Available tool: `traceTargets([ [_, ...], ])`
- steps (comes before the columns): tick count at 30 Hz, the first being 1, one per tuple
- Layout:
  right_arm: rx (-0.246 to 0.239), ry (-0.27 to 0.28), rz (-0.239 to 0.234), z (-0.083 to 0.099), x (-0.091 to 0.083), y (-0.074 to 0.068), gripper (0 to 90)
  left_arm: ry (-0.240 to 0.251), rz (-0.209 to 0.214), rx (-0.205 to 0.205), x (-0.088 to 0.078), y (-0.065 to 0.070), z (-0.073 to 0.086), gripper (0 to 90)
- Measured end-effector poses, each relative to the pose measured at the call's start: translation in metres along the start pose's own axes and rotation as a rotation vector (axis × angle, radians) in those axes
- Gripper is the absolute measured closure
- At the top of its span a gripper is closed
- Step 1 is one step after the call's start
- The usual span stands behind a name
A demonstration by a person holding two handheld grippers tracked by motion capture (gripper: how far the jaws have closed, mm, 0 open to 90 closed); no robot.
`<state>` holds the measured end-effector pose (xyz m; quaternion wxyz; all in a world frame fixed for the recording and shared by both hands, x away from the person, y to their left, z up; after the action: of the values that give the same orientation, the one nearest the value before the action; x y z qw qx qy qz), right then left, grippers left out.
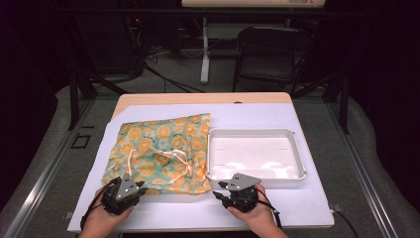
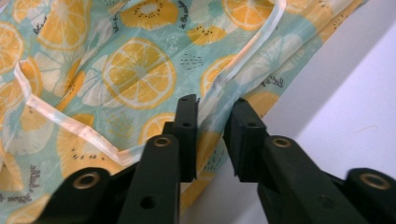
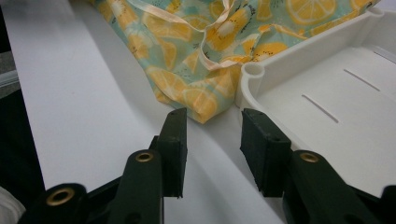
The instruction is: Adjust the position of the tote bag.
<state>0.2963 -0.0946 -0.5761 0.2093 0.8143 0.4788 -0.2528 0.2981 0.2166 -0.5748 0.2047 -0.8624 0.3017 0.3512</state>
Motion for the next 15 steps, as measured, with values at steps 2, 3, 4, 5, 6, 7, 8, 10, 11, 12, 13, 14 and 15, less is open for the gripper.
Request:
traceTargets([
  [2, 0.000, 0.001, -0.001, 0.0000, 0.0003, -0.0003, 61.0, 0.011, -0.004, -0.006, -0.0001, 0.0002, -0.0007, 80.3],
  [3, 0.000, 0.002, -0.002, 0.0000, 0.0004, -0.0005, 61.0, 0.018, -0.015, -0.002, -0.0004, -0.0006, -0.0012, 82.0],
  [4, -0.001, 0.002, -0.004, -0.0001, 0.0005, -0.0007, 60.9, 0.018, -0.012, -0.008, -0.0005, -0.0005, -0.0013, 82.8],
  [5, 0.002, 0.003, -0.005, -0.0002, 0.0006, -0.0009, 60.8, 0.014, -0.008, -0.009, -0.0011, -0.0007, -0.0012, 85.2],
  [6, 0.000, 0.004, -0.004, -0.0002, 0.0007, -0.0011, 60.8, 0.016, -0.009, -0.009, -0.0012, -0.0010, -0.0013, 86.3],
  [7, -0.003, 0.004, -0.008, -0.0002, 0.0006, -0.0011, 60.9, 0.018, -0.012, -0.013, -0.0012, -0.0011, -0.0013, 87.1],
  [8, -0.003, 0.003, -0.011, -0.0002, 0.0005, -0.0013, 60.8, 0.016, -0.016, -0.016, -0.0015, -0.0013, -0.0012, 87.9],
  [10, -0.001, 0.004, -0.008, -0.0003, 0.0005, -0.0012, 60.7, 0.021, -0.004, -0.019, -0.0019, -0.0016, -0.0018, 89.3],
  [11, -0.001, 0.004, -0.009, -0.0003, 0.0004, -0.0013, 60.6, 0.029, -0.003, -0.026, -0.0018, -0.0016, -0.0022, 89.6],
  [12, -0.003, 0.004, -0.011, -0.0004, 0.0004, -0.0013, 60.5, 0.032, -0.001, -0.031, -0.0019, -0.0015, -0.0023, 89.7],
  [13, -0.002, 0.004, -0.014, -0.0003, 0.0005, -0.0016, 60.5, 0.033, -0.003, -0.032, -0.0020, -0.0017, -0.0024, 89.9],
  [14, -0.003, 0.004, -0.013, -0.0003, 0.0007, -0.0017, 60.5, 0.028, -0.003, -0.028, -0.0023, -0.0022, -0.0021, 90.0],
  [15, -0.003, 0.004, -0.015, -0.0003, 0.0008, -0.0019, 60.4, 0.028, -0.001, -0.029, -0.0024, -0.0022, -0.0021, 90.0],
])
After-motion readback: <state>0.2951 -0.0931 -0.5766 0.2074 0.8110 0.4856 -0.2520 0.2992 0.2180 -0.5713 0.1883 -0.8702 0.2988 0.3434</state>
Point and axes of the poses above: each handheld gripper's, and its own axes: x roughly forward along the jaws, z roughly out of its underside, y roughly to its right, the point moved 6 cm from there along x, roughly forward along the jaws, and after that the axes turned 8 degrees about -x, right-handed, at the moved point
